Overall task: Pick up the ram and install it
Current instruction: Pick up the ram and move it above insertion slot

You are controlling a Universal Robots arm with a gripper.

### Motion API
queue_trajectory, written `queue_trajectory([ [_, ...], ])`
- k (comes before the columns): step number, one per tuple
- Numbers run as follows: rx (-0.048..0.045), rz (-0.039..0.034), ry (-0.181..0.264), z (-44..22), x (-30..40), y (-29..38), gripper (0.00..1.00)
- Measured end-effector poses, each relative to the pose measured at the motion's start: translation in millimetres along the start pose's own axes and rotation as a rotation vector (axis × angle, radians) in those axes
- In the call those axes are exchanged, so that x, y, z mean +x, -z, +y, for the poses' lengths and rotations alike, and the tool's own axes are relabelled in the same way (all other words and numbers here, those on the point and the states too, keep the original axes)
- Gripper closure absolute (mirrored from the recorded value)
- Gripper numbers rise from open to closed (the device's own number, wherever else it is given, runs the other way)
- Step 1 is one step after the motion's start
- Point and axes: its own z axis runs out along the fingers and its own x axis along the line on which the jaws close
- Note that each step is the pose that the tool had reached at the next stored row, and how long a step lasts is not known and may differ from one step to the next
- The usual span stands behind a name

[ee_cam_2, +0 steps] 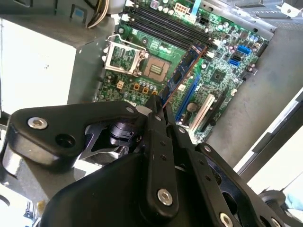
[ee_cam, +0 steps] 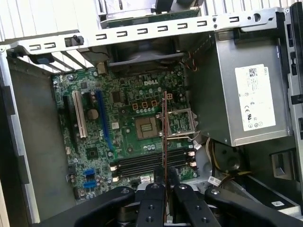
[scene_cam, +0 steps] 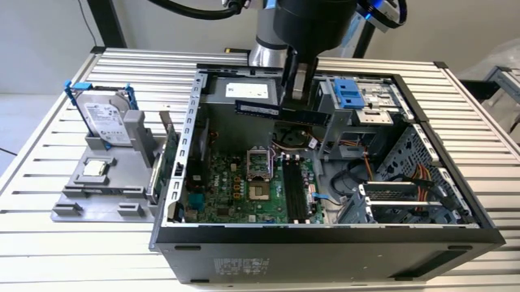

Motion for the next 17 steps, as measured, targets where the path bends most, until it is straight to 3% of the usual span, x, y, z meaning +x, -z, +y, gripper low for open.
queue_trajectory([
  [17,0.0000,-0.0001,0.000,-25.9,-9.3,0.0,1.00],
])
